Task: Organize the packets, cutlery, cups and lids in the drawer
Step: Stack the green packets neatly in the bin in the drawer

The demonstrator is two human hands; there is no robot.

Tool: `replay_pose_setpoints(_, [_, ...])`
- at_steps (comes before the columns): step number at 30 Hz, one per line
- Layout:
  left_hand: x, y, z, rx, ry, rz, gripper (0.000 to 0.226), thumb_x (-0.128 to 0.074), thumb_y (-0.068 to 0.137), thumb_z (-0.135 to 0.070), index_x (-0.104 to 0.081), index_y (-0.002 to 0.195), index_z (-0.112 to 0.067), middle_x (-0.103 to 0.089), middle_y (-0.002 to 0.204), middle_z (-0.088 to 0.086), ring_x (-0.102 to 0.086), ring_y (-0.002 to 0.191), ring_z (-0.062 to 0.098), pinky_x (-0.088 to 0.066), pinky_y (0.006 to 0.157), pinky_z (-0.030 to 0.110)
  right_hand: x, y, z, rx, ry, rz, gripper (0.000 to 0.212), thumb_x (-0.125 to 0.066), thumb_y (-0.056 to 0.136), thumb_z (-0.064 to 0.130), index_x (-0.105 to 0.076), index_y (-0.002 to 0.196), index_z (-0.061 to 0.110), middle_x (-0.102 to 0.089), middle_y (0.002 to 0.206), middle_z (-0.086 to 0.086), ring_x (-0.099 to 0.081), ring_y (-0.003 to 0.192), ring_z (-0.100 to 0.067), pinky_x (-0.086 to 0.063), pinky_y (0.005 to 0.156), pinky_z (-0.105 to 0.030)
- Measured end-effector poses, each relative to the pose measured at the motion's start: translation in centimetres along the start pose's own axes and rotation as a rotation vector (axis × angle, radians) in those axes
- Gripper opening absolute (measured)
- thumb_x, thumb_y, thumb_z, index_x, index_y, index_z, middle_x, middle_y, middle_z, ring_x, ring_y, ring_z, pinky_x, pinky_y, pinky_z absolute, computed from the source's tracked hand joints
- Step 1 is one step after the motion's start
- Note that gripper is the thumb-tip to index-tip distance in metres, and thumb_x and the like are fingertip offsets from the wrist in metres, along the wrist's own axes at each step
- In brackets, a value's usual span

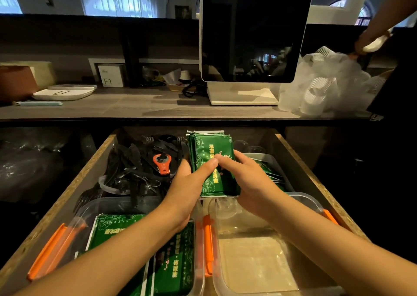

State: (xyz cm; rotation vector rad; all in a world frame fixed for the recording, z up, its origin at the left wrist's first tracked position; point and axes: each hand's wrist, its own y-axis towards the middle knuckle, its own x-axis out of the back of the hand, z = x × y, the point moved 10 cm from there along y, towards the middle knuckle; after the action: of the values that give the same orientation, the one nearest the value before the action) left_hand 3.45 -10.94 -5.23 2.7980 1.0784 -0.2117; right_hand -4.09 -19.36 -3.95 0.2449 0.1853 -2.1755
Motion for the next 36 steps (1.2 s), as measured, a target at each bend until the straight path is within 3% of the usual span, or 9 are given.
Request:
replay_pose_setpoints(5, [0.1,0.3,0.5,0.045,-0.029,0.008,0.039,-0.072,0.09,-0.023,-0.061,0.126,-0.013,-0.075,0.114,0.007,-0.071,0.107,0.026,-0.053,0.1,0.053,1.1,1.3,-0.3,-0.087,-0.007,0.032,0.046,-0.053,0.096,0.045,-0.068,0.117,0.007,-0.071,0.113,-0.017,-0.067,0.103,-0.029,-0.053,0.094,-0.044])
replay_pose_setpoints(7, [0.3,0.2,0.9,0.108,-0.058,-0.015,0.067,-0.082,0.078,-0.037,-0.056,0.134,-0.012,-0.071,0.123,0.009,-0.068,0.112,0.029,-0.053,0.098,0.053,3.8,2.3,1.2,0.008,-0.101,-0.094,0.048,-0.048,0.096,0.05,-0.071,0.107,0.009,-0.073,0.105,-0.013,-0.067,0.099,-0.027,-0.05,0.093,-0.042])
replay_pose_setpoints(9, [0.8,0.1,2.1,0.218,-0.129,-0.035,0.085,-0.087,0.065,-0.048,-0.056,0.136,-0.013,-0.068,0.126,0.011,-0.069,0.109,0.028,-0.059,0.087,0.045,6.8,2.9,3.2,0.135,-0.347,-0.227,0.037,-0.054,0.096,0.045,-0.073,0.097,0.014,-0.073,0.096,-0.007,-0.065,0.092,-0.021,-0.051,0.09,-0.042])
replay_pose_setpoints(11, [0.8,-0.1,2.2,0.262,-0.222,-0.003,0.043,-0.077,0.081,-0.036,-0.069,0.116,-0.011,-0.074,0.106,0.012,-0.073,0.086,0.024,-0.06,0.068,0.034,8.5,3.7,3.6,0.152,-0.858,-0.255,0.029,-0.063,0.093,0.038,-0.071,0.107,0.014,-0.072,0.104,-0.005,-0.062,0.091,-0.015,-0.05,0.084,-0.035])
replay_pose_setpoints(18, [2.3,0.3,2.4,0.248,-0.207,-0.097,0.061,-0.076,0.084,-0.031,-0.054,0.138,-0.012,-0.073,0.113,0.016,-0.075,0.085,0.026,-0.056,0.054,0.031,9.0,5.2,-3.2,-0.208,-1.396,0.116,0.082,-0.067,0.081,0.059,-0.045,0.144,0.012,-0.05,0.145,-0.006,-0.05,0.129,-0.022,-0.039,0.109,-0.035])
replay_pose_setpoints(24, [2.3,0.4,2.5,0.247,-0.2,-0.102,0.058,-0.076,0.082,-0.033,-0.058,0.133,-0.013,-0.073,0.114,0.015,-0.074,0.085,0.026,-0.055,0.053,0.029,8.0,5.1,-4.0,-0.221,-1.301,0.211,0.054,-0.07,0.087,0.039,-0.056,0.134,0.015,-0.062,0.128,-0.003,-0.058,0.11,-0.016,-0.047,0.097,-0.029])
replay_pose_setpoints(27, [2.3,0.3,2.5,0.246,-0.179,-0.111,0.071,-0.08,0.075,-0.037,-0.054,0.137,-0.015,-0.072,0.116,0.014,-0.074,0.091,0.027,-0.055,0.053,0.03,8.2,5.5,-3.6,-0.172,-1.233,0.189,0.014,-0.074,0.085,0.03,-0.068,0.084,0.017,-0.064,0.078,-0.002,-0.055,0.072,-0.012,-0.046,0.066,-0.028])
replay_pose_setpoints(29, [2.4,0.4,2.4,0.233,-0.172,-0.114,0.053,-0.076,0.083,-0.033,-0.059,0.13,-0.014,-0.073,0.114,0.014,-0.073,0.087,0.026,-0.055,0.052,0.029,8.7,5.7,-2.4,-0.1,-1.162,0.117,0.022,-0.079,0.08,0.031,-0.065,0.068,0.018,-0.06,0.064,0.003,-0.053,0.06,-0.01,-0.039,0.058,-0.023])
replay_pose_setpoints(36, [2.8,0.8,2.1,0.175,-0.122,-0.137,0.04,-0.074,0.086,-0.033,-0.063,0.123,-0.02,-0.074,0.111,0.01,-0.072,0.098,0.028,-0.058,0.066,0.037,9.3,3.9,5.7,0.364,-0.679,-0.235,0.016,-0.065,0.092,0.024,-0.065,0.086,0.009,-0.066,0.073,-0.001,-0.061,0.062,0.0,-0.045,0.055,-0.011])
